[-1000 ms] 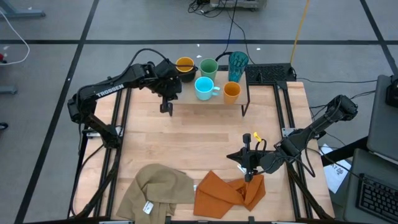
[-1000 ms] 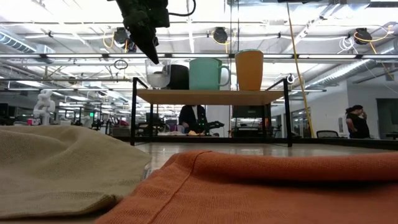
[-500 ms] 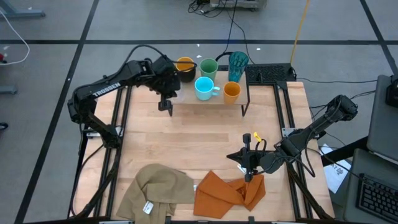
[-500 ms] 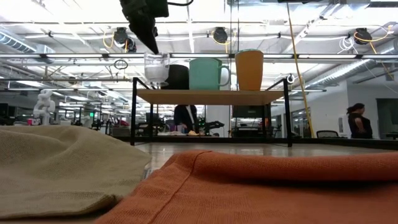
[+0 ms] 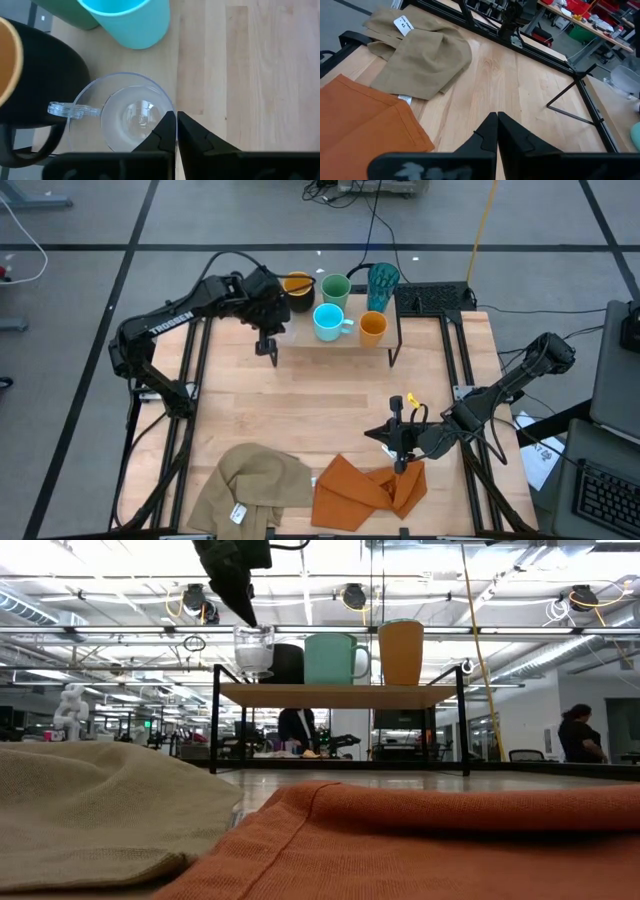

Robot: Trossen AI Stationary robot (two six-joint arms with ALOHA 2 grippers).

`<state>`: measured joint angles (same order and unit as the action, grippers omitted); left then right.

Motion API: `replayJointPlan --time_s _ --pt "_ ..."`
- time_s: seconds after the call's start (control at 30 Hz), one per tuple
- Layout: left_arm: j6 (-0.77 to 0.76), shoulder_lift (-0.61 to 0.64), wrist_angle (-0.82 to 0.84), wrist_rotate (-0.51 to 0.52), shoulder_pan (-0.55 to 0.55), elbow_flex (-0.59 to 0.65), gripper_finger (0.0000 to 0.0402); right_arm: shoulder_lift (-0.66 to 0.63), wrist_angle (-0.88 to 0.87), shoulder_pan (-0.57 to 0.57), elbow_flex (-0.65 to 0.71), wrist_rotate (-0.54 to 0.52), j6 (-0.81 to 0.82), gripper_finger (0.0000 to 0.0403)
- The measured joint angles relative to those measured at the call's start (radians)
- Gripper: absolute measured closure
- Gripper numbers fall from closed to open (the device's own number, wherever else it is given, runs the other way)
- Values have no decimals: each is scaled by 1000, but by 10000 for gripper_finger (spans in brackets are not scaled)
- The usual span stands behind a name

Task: Stack small to large cups/mugs on shelf
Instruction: Put the transparent mug on the shelf

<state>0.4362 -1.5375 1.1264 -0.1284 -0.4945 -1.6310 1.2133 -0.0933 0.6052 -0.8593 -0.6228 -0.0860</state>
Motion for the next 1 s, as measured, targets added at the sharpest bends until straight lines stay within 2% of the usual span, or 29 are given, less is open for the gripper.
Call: replayJointPlan --time_s 0.4,0.83,1.0 --pt "-4 0 -5 -20 -20 0 389 0 3 6 0 0 -2 403" --pt "-22 1 -16 4 -22 0 332 0 3 6 0 0 -2 403" --pt "-26 1 -23 6 -22 0 323 0 3 6 0 0 -2 403"
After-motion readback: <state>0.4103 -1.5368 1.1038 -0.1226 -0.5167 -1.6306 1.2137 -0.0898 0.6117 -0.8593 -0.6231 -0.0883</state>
